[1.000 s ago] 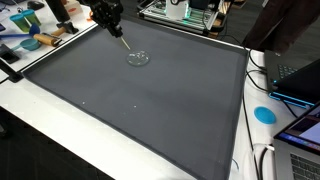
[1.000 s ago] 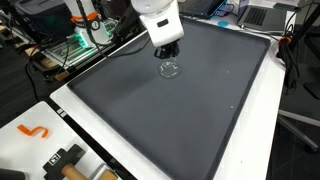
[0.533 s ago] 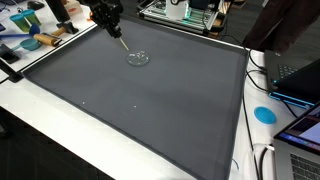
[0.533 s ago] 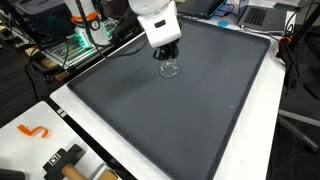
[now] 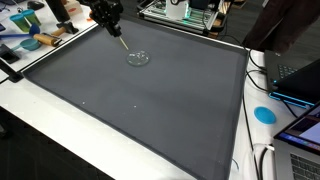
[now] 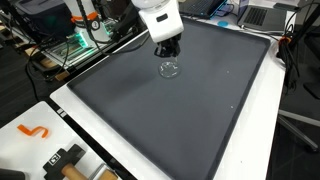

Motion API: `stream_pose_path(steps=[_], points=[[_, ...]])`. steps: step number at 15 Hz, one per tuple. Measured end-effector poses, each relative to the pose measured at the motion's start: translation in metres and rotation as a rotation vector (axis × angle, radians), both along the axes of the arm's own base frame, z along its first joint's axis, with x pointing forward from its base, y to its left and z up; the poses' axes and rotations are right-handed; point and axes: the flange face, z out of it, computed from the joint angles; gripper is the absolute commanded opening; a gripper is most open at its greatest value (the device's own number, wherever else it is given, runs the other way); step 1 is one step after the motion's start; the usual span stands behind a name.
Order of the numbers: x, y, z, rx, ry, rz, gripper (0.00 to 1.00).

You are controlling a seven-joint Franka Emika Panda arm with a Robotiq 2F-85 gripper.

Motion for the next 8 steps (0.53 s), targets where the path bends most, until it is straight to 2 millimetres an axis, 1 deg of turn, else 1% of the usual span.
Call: stream_pose_path(steps=[4, 8], points=[[0.002, 0.007, 0.006, -0.035, 0.006, -0.005, 0.03], [0.003, 0.021, 0.015, -0.105, 0.028, 0.006, 0.03]])
